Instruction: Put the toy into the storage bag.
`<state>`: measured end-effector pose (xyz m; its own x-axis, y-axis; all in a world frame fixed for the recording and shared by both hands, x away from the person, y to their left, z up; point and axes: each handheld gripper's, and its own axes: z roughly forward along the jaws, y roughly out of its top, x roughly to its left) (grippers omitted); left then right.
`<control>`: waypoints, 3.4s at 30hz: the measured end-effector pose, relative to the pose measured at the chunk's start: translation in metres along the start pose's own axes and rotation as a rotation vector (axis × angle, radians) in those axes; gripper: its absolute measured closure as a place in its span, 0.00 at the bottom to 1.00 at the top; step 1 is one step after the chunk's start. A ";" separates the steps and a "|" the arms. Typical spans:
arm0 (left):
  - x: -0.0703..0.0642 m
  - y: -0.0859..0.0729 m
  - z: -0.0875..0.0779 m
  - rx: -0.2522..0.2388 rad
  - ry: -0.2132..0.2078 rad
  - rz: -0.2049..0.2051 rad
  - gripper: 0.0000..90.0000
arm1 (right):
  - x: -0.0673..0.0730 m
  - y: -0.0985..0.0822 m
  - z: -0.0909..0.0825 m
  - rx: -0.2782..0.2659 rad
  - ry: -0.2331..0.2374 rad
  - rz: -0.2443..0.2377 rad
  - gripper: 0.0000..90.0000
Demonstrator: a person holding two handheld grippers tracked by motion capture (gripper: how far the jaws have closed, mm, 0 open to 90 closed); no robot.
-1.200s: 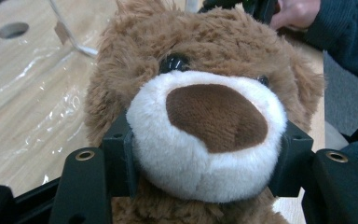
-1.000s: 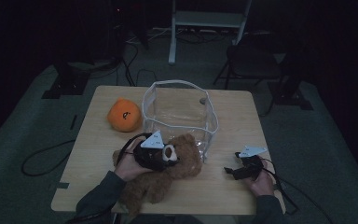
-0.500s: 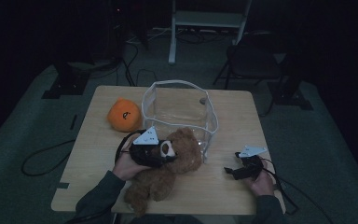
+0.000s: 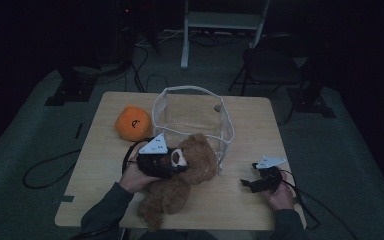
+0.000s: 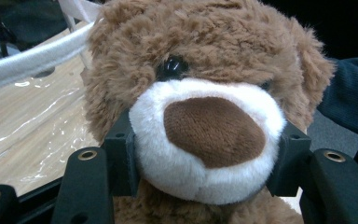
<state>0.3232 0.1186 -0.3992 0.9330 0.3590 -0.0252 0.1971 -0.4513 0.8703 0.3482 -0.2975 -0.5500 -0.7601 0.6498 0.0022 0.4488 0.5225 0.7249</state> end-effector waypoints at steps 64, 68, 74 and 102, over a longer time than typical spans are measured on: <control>0.002 0.030 -0.054 -0.144 0.089 -0.021 0.46 | 0.000 0.000 0.000 0.001 0.000 -0.001 0.13; 0.002 0.032 -0.057 -0.154 0.097 -0.022 0.46 | 0.000 0.000 0.000 0.001 0.000 -0.001 0.13; 0.001 0.035 -0.063 -0.171 0.107 -0.025 0.46 | 0.000 0.000 0.000 0.001 0.000 -0.001 0.13; 0.007 0.045 -0.084 -0.204 0.143 -0.022 0.46 | 0.000 0.000 0.000 0.001 0.000 0.000 0.13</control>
<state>0.3134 0.1697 -0.3186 0.8744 0.4851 0.0119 0.1383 -0.2727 0.9521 0.3482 -0.2976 -0.5499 -0.7601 0.6497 0.0016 0.4489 0.5233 0.7243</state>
